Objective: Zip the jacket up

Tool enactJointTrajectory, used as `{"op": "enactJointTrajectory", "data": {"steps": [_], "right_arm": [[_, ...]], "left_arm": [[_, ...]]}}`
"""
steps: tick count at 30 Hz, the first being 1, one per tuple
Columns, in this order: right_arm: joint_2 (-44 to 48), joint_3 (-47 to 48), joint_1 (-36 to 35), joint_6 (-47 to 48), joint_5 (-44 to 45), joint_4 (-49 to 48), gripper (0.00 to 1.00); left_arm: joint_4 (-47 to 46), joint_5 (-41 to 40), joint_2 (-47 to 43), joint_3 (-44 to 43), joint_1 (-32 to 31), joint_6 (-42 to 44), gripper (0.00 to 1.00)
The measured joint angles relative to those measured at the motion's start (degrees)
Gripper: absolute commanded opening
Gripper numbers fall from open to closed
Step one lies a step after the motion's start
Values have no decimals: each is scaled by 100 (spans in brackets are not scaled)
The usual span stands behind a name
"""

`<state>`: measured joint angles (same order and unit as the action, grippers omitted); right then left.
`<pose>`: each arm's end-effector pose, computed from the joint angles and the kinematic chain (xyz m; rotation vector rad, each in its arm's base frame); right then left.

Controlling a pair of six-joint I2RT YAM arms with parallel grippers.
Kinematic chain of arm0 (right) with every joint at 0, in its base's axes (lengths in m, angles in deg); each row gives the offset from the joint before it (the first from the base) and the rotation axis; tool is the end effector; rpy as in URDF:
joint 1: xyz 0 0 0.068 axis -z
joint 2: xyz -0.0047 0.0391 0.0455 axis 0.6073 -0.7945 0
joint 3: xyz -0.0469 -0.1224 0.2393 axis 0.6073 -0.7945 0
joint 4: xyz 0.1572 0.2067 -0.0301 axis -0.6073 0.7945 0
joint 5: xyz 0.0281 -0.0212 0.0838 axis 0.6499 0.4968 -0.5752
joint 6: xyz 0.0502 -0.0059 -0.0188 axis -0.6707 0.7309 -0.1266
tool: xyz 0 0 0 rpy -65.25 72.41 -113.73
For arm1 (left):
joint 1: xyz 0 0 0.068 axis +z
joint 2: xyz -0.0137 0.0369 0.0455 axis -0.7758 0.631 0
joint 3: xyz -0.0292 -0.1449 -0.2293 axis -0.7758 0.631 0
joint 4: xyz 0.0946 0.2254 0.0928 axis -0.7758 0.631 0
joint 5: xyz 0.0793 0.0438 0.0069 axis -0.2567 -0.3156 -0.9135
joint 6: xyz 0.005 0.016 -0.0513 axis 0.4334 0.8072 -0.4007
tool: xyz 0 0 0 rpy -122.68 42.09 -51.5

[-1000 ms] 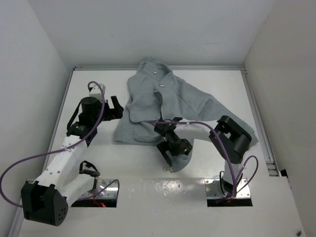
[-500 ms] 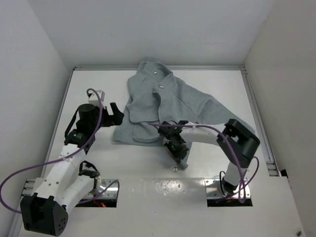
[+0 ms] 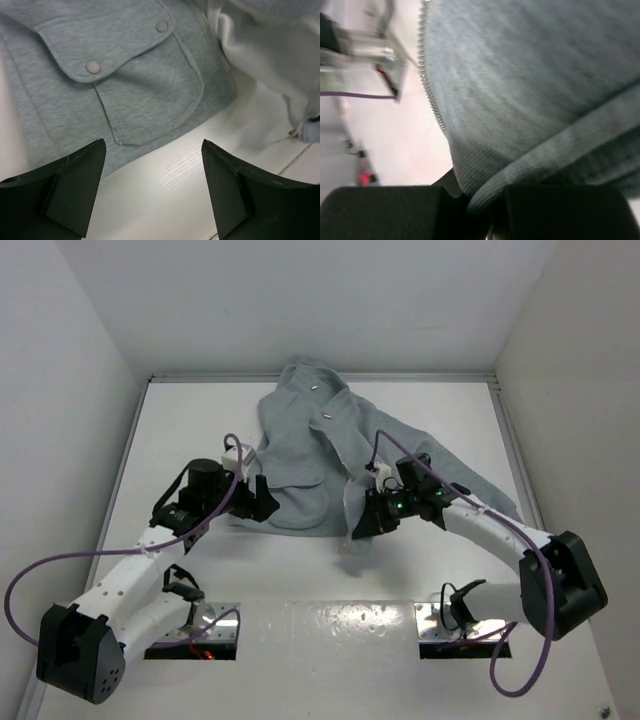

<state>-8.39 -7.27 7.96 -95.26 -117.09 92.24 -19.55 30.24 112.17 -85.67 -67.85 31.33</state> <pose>0.1982 0.1358 0.1878 -0.3929 2.5982 1.1533 0.1881 -0.0702 0.2443 0.2343 2.1437 -0.7131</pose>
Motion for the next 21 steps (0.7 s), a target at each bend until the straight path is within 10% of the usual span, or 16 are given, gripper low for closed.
{"op": "enactJointTrajectory", "data": {"steps": [8,21], "right_arm": [[-317,-2,1161,221,-1534,-382,0],[-367,-120,1580,1032,-935,-57,0]], "left_arm": [[240,-708,968,-367,-549,632,73],[374,-2645,3040,-2087,-3040,164,80]]}}
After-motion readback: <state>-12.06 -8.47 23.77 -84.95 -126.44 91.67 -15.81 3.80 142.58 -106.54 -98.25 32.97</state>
